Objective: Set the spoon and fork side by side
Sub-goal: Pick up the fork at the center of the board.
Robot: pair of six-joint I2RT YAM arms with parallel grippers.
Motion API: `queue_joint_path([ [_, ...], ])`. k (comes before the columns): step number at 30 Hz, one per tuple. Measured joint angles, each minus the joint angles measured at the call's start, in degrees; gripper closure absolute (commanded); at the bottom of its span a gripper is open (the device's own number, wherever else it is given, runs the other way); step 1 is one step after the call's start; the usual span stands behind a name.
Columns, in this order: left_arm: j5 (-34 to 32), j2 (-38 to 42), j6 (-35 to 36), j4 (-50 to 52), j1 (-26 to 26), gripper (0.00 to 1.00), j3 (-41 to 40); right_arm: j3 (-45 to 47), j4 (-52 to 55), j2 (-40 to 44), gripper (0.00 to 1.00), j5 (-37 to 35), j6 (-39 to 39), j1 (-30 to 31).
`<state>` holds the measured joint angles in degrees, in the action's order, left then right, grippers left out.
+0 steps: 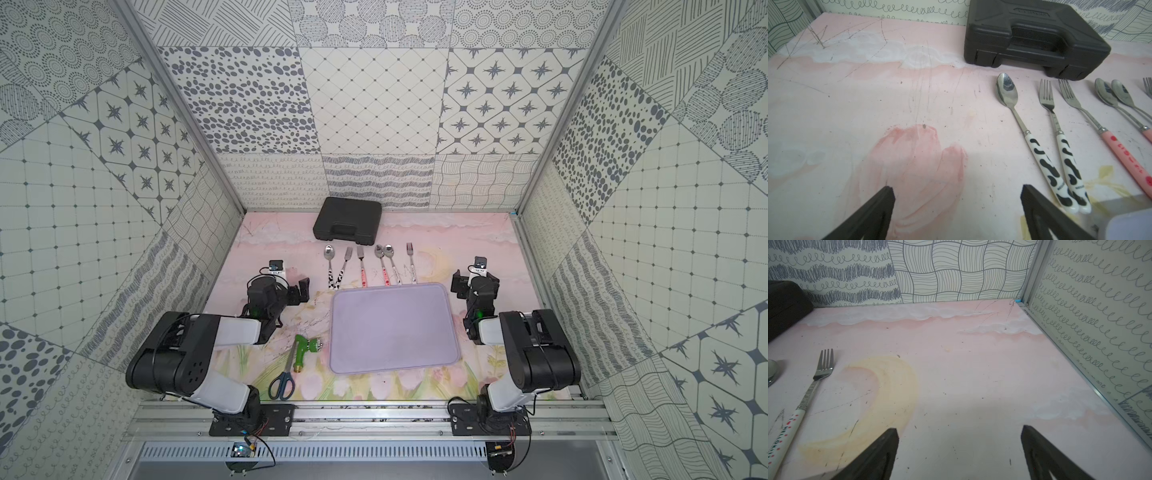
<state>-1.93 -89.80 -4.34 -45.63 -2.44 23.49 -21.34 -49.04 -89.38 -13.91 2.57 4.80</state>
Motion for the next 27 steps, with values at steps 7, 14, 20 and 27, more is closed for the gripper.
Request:
queue_joint_path([
  [7,0.0,0.0,0.0,0.0,0.0,0.01,0.0,0.0,0.0,0.0,0.03,2.12,0.33,-1.36],
  [14,0.0,0.0,0.0,0.0,0.0,0.01,0.0,0.0,0.0,0.0,0.03,3.39,0.48,-1.73],
  [20,0.04,0.98,0.35,1.53,-0.04,0.01,0.44,-0.68,2.64,0.9,0.03,4.9,0.31,-1.73],
  [27,-2.99,9.75,1.29,9.75,-3.8,0.01,4.81,-5.95,14.86,10.99,0.03,5.62,-0.96,0.37],
])
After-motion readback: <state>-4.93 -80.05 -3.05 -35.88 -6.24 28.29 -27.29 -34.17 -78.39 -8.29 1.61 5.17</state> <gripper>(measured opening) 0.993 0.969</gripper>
